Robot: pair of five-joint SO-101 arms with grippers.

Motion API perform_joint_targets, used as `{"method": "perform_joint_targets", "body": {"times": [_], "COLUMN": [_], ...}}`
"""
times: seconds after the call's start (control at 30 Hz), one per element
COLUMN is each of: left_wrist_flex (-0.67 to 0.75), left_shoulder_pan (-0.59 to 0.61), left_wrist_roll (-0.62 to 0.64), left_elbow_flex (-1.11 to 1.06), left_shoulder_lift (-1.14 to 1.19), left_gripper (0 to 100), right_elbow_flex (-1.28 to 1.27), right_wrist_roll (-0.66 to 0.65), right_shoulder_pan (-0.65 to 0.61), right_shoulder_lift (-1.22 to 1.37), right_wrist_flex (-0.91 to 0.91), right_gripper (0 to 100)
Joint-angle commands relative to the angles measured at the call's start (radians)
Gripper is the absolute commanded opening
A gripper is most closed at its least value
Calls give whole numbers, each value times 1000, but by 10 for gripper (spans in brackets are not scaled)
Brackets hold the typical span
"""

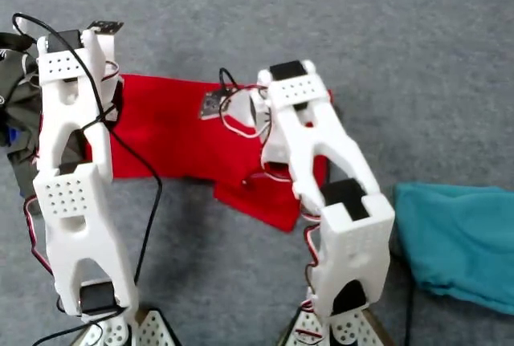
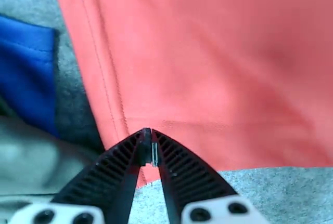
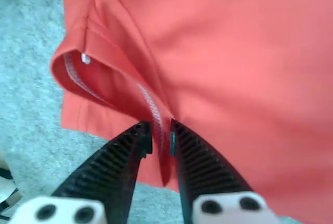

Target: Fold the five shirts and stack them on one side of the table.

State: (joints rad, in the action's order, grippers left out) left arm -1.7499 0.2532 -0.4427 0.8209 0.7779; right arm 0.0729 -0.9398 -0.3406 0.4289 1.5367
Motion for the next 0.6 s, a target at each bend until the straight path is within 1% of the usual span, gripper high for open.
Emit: {"method": "perform_joint_targets", "body": {"times": [0.0, 0.2, 0.4, 0.43, 0.5, 0.57], "left_wrist_flex": [-8, -8, -8, -8, -8, -8], "left_shoulder_pan": [6, 8, 3, 3, 3, 5], "left_wrist_roll": [-6, -6, -6, -6, -6, -6], "left_elbow_flex": [8, 8, 8, 8, 8, 8], "left_shoulder_lift": [-74, -73, -73, -73, -73, -73], "left_gripper": [19, 19, 19, 19, 19, 19], "right_elbow_flex": [-35, -79, -82, -79, -76, -82], "right_wrist_roll": [32, 34, 51, 57, 66, 69], "right_shoulder_pan": [-10, -12, -10, -10, -10, -12], "right_shoulder_lift": [-5, -4, -7, -7, -15, -48], "right_wrist_flex": [-38, -100, -103, -100, -98, -95], "right_gripper": [77, 77, 72, 66, 11, 13]}}
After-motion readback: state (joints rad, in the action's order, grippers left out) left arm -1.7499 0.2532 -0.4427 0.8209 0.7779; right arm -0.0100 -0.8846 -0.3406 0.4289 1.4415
